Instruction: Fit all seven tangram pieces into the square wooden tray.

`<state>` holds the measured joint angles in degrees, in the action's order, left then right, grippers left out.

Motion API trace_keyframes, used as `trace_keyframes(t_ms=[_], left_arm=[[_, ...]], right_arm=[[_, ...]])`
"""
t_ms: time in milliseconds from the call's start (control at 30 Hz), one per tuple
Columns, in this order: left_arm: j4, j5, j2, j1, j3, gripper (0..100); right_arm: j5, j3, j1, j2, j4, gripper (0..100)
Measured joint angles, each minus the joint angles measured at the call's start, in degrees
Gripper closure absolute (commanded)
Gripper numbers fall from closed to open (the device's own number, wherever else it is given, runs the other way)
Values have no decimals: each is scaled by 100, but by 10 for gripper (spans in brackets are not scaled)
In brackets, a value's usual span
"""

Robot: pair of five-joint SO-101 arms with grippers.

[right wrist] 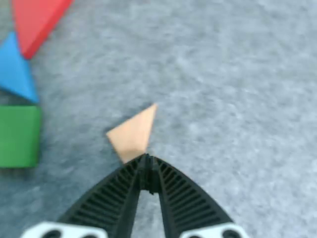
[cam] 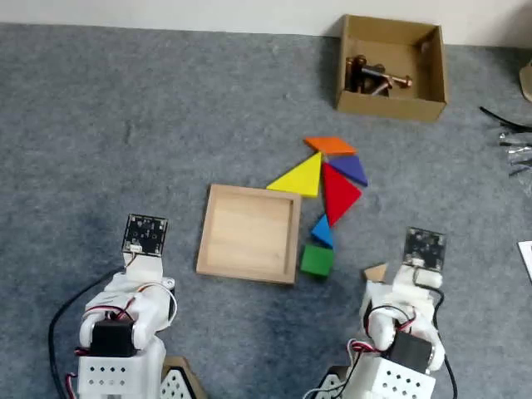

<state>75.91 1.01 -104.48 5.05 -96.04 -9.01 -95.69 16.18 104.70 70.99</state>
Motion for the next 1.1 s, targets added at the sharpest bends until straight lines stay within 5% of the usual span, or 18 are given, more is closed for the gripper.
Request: trace_keyframes(t_ms=[833,1100], left_arm=[[-422,62,0,9,0,992],[-1600,2453,0,9,0,992]], right_arm=[[0,0,229,0,0,993],[0,0,229,0,0,993]])
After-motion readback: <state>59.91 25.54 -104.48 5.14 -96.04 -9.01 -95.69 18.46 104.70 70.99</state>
